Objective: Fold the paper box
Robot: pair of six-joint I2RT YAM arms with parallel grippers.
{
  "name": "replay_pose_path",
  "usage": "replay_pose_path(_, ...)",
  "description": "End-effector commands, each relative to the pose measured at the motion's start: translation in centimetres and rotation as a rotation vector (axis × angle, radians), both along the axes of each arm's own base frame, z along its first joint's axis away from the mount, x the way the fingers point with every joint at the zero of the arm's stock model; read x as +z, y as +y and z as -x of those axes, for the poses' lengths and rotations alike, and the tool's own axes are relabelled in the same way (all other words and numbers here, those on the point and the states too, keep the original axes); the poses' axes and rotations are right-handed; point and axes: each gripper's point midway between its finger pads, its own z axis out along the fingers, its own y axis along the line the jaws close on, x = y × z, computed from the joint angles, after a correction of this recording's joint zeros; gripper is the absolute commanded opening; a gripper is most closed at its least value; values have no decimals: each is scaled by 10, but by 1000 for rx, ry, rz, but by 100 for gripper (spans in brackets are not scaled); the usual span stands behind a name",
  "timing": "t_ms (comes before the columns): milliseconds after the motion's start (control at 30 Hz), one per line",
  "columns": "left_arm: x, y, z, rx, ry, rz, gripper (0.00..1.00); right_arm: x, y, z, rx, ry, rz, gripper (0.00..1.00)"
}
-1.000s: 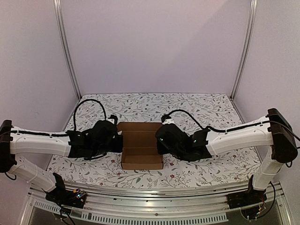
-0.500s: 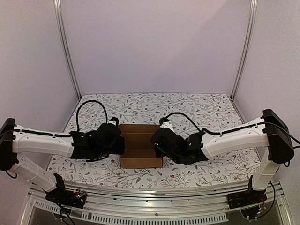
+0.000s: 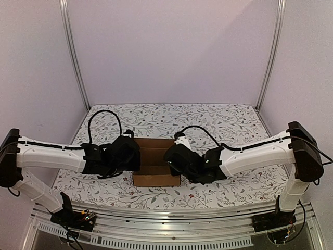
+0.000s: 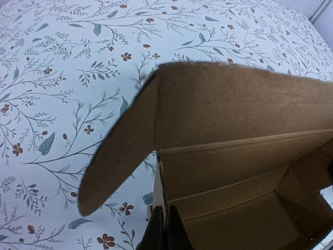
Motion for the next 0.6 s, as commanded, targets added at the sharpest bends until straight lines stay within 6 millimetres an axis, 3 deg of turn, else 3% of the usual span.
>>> replay_pose_path(0, 16, -45, 16, -112, 17, 98, 0, -4, 38, 28, 132, 52, -40, 0)
replay_pose_path(200, 13, -49, 22, -123, 24, 91, 0, -7, 38, 33, 148, 52, -27, 0)
replay_pose_path(567, 2, -36, 35, -109, 38, 73, 0, -23, 24, 41, 128, 76, 4, 0)
